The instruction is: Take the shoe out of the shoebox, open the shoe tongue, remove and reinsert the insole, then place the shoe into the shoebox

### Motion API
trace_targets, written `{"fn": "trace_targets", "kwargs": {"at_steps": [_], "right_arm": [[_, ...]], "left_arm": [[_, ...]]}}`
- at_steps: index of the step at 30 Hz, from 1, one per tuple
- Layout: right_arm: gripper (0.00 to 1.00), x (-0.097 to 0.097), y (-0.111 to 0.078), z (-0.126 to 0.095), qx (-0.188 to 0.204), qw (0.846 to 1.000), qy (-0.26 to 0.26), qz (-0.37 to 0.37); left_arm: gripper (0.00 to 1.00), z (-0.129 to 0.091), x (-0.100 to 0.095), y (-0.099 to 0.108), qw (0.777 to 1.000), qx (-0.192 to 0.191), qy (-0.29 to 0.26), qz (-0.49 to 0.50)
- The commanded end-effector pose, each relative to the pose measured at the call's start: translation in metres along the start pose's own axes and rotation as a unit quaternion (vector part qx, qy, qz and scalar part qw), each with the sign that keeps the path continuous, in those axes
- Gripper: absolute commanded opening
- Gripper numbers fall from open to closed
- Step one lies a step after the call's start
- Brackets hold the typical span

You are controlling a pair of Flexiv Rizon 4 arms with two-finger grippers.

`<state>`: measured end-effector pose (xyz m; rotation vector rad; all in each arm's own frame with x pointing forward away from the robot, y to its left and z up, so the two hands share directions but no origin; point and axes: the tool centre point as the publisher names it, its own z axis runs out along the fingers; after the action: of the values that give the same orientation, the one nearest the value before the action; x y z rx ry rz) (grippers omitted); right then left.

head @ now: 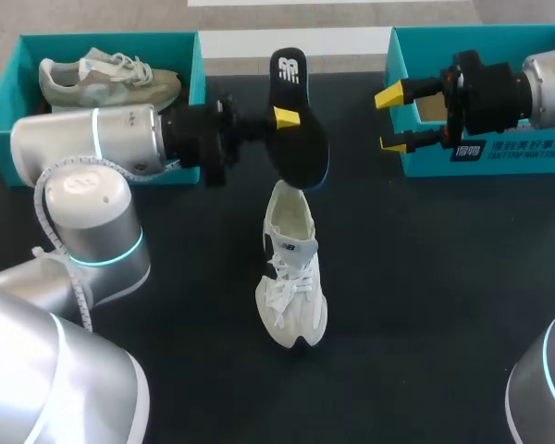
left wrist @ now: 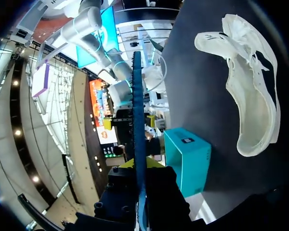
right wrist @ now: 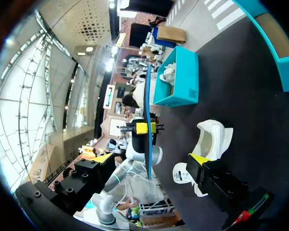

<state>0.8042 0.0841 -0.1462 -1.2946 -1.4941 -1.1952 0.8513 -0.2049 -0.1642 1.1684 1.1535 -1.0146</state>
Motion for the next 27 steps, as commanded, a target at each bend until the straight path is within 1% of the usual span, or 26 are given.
{"fn": "trace_targets", "kwargs": {"at_steps": [1,5,9,17,22,23,24,26,27], "right_arm": [[1.0,-0.002,0.001,0.01,0.006,1.0,0.007,-0.001],[1.0,-0.003,0.002,0.026,0.019,1.0,0.017,-0.003],[1.0,-0.004,0.002,0.037,0.028,0.999,0.028,-0.006],[1.0,-0.003,0.004,0.052,0.044,0.998,0.033,-0.006],[1.0,-0.004,0.004,0.058,0.047,0.998,0.038,-0.007],[0.91,-0.004,0.004,0.059,0.047,0.998,0.039,-0.007],[0.77,-0.004,0.004,0.06,0.047,0.998,0.04,-0.007],[0.61,-0.004,0.004,0.061,0.049,0.998,0.042,-0.008],[0.47,-0.004,0.004,0.062,0.049,0.998,0.042,-0.008]], "left_arm": [[0.0,0.009,0.001,0.003,1.0,0.003,0.002,0.003],[0.0,0.015,0.002,0.005,1.0,0.003,0.004,0.003],[0.0,0.023,0.002,0.005,1.0,0.005,0.004,-0.002],[0.0,0.04,0.003,0.004,1.0,0.011,0.003,-0.006],[0.0,0.048,0.003,0.003,1.0,0.013,-0.003,-0.008],[0.0,0.049,0.002,0.003,1.0,0.013,-0.004,-0.009],[0.0,0.05,0.002,0.003,1.0,0.013,-0.006,-0.01],[0.0,0.051,0.002,0.003,1.0,0.013,-0.007,-0.011],[0.0,0.052,0.001,0.003,1.0,0.013,-0.008,-0.011]]}}
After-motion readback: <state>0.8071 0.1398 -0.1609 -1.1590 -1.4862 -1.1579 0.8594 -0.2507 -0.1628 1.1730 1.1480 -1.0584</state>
